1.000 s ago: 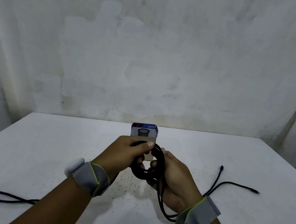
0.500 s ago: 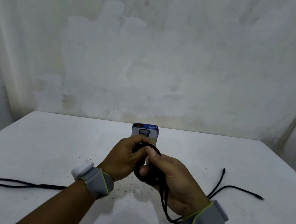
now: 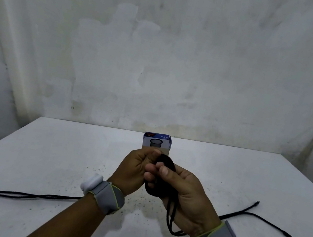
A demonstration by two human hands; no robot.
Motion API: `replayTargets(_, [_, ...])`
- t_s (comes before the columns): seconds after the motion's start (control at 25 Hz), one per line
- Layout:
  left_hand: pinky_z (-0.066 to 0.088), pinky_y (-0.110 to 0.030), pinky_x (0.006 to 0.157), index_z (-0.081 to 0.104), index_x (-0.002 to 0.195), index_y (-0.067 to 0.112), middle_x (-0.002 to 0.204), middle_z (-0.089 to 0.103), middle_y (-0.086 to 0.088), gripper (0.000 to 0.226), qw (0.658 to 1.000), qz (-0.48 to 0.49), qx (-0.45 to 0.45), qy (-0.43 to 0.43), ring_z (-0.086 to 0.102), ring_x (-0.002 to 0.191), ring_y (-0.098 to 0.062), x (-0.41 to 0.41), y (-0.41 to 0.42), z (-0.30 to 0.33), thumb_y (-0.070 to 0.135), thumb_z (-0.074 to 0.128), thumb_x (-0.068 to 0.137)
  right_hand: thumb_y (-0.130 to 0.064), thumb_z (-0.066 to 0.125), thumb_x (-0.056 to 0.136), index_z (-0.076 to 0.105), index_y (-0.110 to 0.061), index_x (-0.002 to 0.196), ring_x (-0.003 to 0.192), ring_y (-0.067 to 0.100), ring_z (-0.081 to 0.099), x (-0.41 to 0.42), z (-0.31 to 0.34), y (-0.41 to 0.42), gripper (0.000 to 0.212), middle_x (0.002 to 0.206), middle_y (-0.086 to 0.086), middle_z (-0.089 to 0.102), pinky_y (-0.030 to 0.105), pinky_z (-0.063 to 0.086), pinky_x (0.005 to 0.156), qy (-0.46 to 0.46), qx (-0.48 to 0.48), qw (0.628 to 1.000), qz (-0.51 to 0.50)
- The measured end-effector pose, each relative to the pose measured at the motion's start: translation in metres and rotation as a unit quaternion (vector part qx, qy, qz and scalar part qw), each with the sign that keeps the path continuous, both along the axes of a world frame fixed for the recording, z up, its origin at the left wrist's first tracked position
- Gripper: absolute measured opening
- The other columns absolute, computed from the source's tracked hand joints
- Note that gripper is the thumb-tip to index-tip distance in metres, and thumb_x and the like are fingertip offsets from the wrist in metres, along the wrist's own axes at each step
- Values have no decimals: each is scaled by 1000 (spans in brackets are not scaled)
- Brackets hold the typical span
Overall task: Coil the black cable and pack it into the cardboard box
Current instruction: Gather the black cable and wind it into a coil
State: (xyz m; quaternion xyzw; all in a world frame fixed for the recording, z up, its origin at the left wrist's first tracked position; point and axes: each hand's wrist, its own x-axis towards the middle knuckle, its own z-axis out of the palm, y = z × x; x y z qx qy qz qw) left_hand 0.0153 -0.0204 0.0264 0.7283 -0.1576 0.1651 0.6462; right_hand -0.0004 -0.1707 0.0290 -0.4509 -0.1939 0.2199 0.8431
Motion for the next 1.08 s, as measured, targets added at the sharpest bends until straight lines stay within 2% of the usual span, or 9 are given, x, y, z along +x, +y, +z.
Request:
replayTargets(0.16, [50, -18, 73, 65, 89, 15, 81, 64, 1, 23, 999, 12, 31, -18, 61, 76, -1, -1, -2, -2, 14, 43, 95, -18, 73, 79, 74, -4, 100, 97, 33, 70, -2, 0, -1, 25, 93, 16, 75, 35, 56, 85, -14, 17, 999, 38])
replayTargets(0.24, [51, -17, 75, 65, 89, 21, 82, 67, 6, 28, 1000, 9, 0, -19, 63, 79, 0, -2, -7, -3, 8, 42, 97, -19, 74, 77, 73, -2, 99, 95, 32, 70, -3, -1, 1, 28, 87, 13, 75, 33, 55, 86, -26, 48, 998, 25])
replayTargets(0.44, [47, -13, 51, 60, 77, 8, 49, 61, 10, 33, 999, -28, -23, 3, 56, 48, 2, -7, -14, -2, 32, 42, 89, -19, 64, 80, 74, -5, 86, 67, 26, 70, -4, 3, -1, 18, 66, 11, 71, 40, 57, 83, -12, 25, 998, 52])
replayTargets(0.56, [40, -10, 37, 55, 75, 9, 41, 51, 11, 30, 992, -89, -83, 46, 46, 35, 1, -9, -15, -5, 31, 42, 90, -27, 79, 73, 73, -6, 87, 69, 28, 72, -4, 5, -3, 25, 77, 16, 74, 40, 58, 79, 12, 43, 996, 72])
replayTargets(0.64, [39, -8, 37, 61, 74, 13, 44, 52, 10, 31, 986, -112, -98, 75, 45, 37, 1, -9, -16, -5, 22, 40, 95, -29, 76, 78, 73, -5, 91, 81, 35, 73, -5, 3, -3, 28, 90, 22, 75, 39, 59, 77, 42, 83, 993, 71])
replayTargets(0.76, [48, -13, 51, 68, 80, 23, 59, 65, 10, 44, 997, -47, -27, 52, 58, 53, -2, -7, -14, -16, 2, 35, 99, -24, 51, 91, 72, -3, 92, 93, 38, 71, -3, 2, -2, 30, 103, 27, 72, 38, 58, 80, 64, 130, 988, 45])
replayTargets(0.84, [49, -20, 49, 66, 87, 23, 62, 65, 4, 36, 998, 13, 53, 32, 57, 50, -9, -10, -15, -21, 23, 34, 102, -26, 49, 91, 68, -3, 94, 97, 38, 70, 1, 5, -1, 30, 107, 27, 71, 40, 57, 84, 70, 150, 986, 19])
replayTargets(0.92, [50, -24, 49, 62, 79, 29, 61, 65, 4, 39, 993, 44, 99, 43, 57, 48, -10, -14, -13, -24, 48, 32, 94, -28, 49, 92, 65, -5, 94, 99, 36, 70, 7, 8, -3, 27, 109, 24, 71, 39, 57, 86, 67, 163, 984, -7])
replayTargets(1.08, [54, -28, 63, 65, 93, 31, 61, 59, 10, 43, 960, 65, 270, 37, 57, 57, -7, -24, -8, -26, 55, 30, 91, -30, 46, 94, 59, -10, 93, 105, 34, 67, 22, 13, -10, 25, 112, 21, 71, 36, 58, 84, 52, 157, 983, -80])
